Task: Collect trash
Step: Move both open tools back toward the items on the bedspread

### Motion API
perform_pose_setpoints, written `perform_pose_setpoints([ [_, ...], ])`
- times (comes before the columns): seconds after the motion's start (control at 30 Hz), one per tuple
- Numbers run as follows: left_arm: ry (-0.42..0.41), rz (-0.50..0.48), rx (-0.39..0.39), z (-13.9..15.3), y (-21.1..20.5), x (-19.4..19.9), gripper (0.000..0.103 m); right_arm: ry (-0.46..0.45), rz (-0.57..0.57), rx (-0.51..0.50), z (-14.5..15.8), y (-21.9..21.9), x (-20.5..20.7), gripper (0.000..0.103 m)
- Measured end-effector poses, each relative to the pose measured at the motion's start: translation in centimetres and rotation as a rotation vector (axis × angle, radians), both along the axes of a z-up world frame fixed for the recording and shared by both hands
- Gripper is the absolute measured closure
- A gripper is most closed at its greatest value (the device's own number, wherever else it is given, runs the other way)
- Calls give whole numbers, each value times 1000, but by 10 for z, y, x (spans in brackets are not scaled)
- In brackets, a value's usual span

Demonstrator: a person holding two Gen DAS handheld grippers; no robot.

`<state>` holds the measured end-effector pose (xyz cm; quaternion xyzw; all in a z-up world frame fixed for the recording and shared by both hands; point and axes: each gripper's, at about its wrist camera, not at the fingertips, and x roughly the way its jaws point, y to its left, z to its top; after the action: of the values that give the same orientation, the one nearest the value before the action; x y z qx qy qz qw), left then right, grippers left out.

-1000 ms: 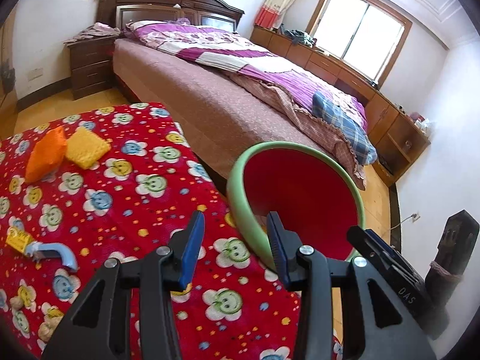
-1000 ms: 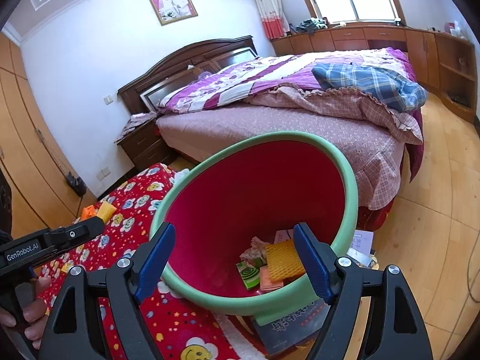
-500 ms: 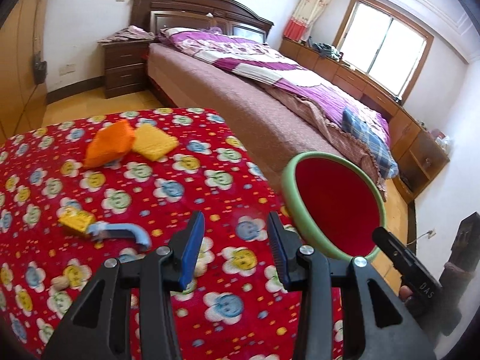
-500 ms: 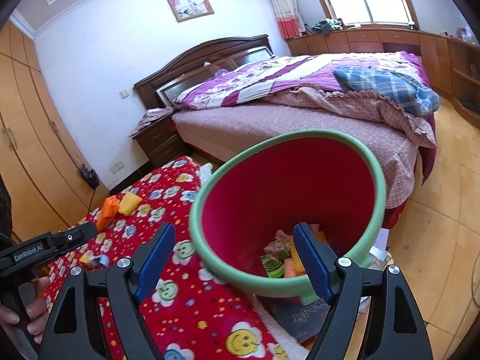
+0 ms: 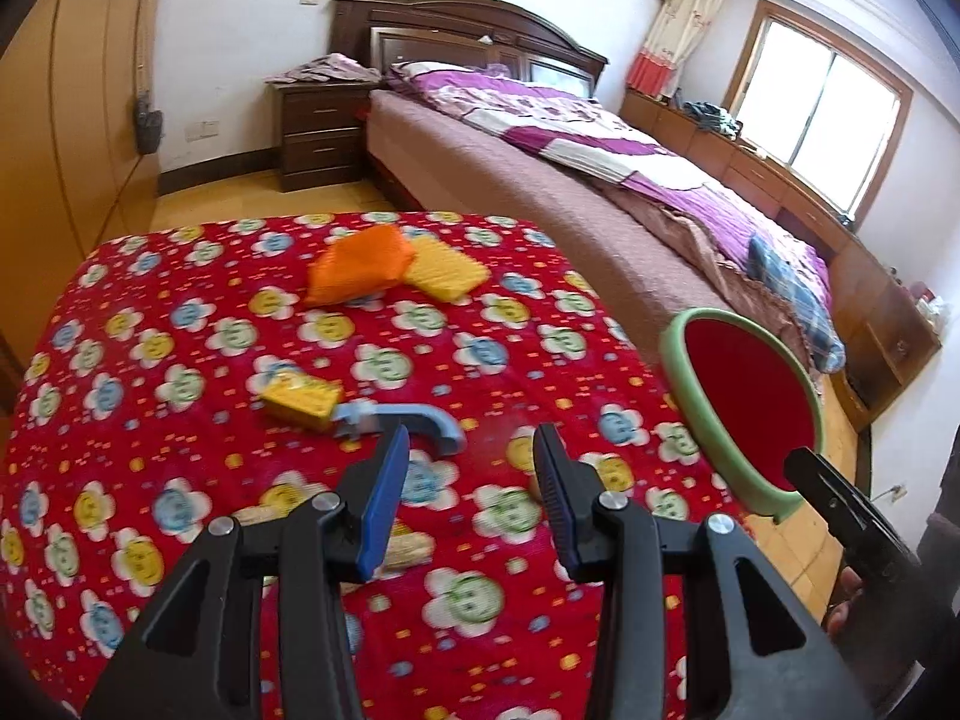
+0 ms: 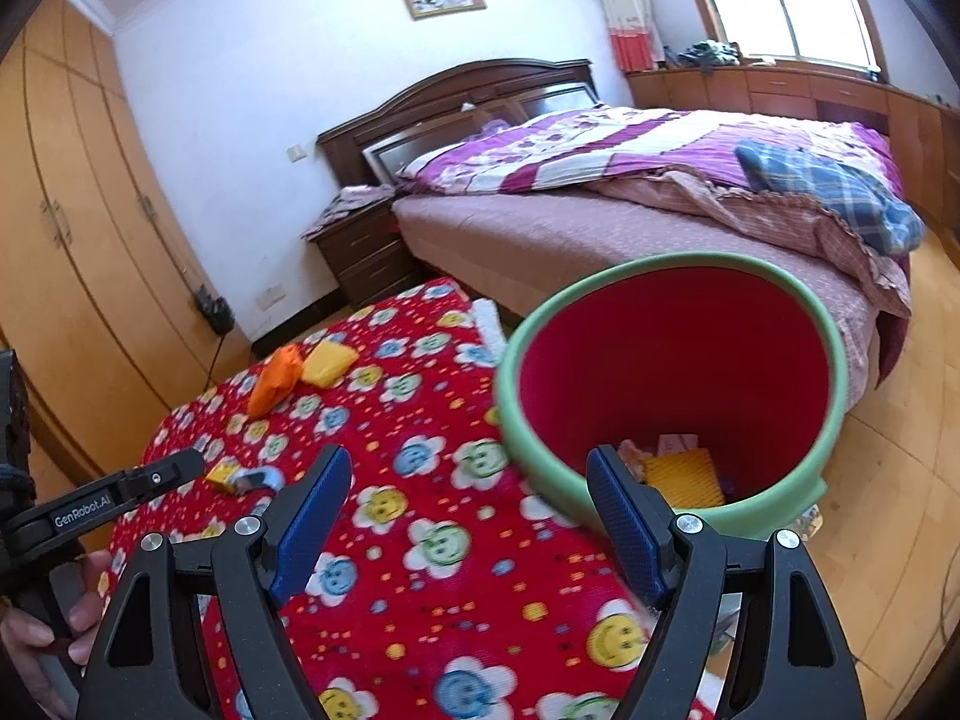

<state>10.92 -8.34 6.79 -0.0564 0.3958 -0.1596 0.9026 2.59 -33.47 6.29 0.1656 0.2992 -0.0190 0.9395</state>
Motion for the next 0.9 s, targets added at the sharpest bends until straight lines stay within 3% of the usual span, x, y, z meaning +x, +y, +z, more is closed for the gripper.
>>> perform_pose_setpoints([
  [0.47, 6, 85, 15, -10, 54, 1, 60, 49, 126, -40, -5, 63, 17, 21],
  [0.9, 42, 139, 4, -32, 94, 25, 60, 127, 167, -52, -24, 102, 55, 21],
])
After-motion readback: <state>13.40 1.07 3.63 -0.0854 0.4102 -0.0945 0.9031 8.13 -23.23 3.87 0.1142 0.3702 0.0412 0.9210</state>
